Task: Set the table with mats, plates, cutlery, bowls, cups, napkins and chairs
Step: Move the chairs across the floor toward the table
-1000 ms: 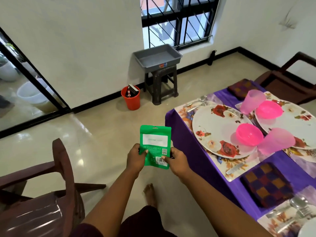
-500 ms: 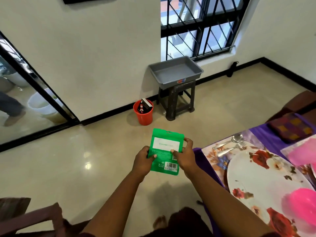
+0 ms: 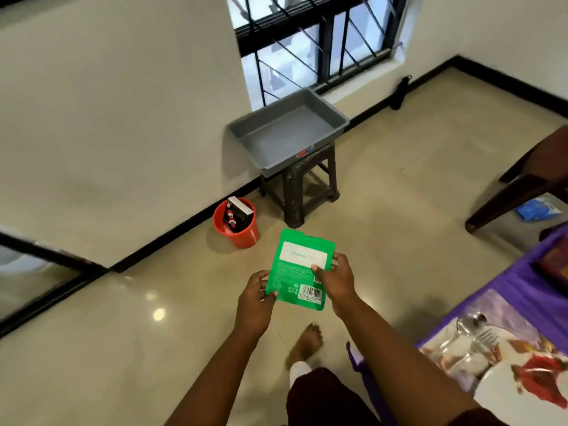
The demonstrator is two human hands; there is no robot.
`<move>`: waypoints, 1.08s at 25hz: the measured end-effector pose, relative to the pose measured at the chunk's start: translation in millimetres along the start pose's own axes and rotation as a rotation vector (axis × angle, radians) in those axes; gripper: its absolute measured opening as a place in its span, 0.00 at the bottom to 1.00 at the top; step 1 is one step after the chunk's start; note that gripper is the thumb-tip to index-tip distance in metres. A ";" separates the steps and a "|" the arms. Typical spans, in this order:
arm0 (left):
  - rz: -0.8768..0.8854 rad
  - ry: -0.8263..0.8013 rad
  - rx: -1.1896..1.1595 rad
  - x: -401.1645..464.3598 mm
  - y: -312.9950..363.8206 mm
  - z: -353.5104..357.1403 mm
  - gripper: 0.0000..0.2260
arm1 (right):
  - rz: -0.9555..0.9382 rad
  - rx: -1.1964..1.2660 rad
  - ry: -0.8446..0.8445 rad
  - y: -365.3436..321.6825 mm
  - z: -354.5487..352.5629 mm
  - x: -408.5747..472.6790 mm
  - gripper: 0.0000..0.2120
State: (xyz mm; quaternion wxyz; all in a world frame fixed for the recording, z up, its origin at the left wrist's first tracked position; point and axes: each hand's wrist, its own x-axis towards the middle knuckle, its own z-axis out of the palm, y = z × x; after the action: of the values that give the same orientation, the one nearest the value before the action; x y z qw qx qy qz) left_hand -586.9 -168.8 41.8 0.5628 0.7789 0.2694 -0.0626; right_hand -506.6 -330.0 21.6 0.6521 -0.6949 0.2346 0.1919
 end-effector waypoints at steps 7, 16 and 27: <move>-0.209 0.021 -0.078 152.0 52.4 12.1 0.15 | 0.279 -0.027 -0.108 -52.4 23.0 114.7 0.29; -0.418 0.226 -0.299 241.7 35.2 -58.2 0.11 | 0.134 -0.465 -0.379 -81.1 143.2 141.0 0.19; -0.502 -0.273 -0.282 453.9 40.5 -173.8 0.28 | -0.165 -1.265 -0.180 -133.8 311.2 266.5 0.17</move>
State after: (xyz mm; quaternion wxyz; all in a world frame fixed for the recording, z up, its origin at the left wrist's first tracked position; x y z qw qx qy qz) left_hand -218.4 139.0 -43.6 0.6633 0.5866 0.3812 -0.2657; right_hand -199.7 -34.9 -45.5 0.1462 -0.9421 -0.0337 0.3000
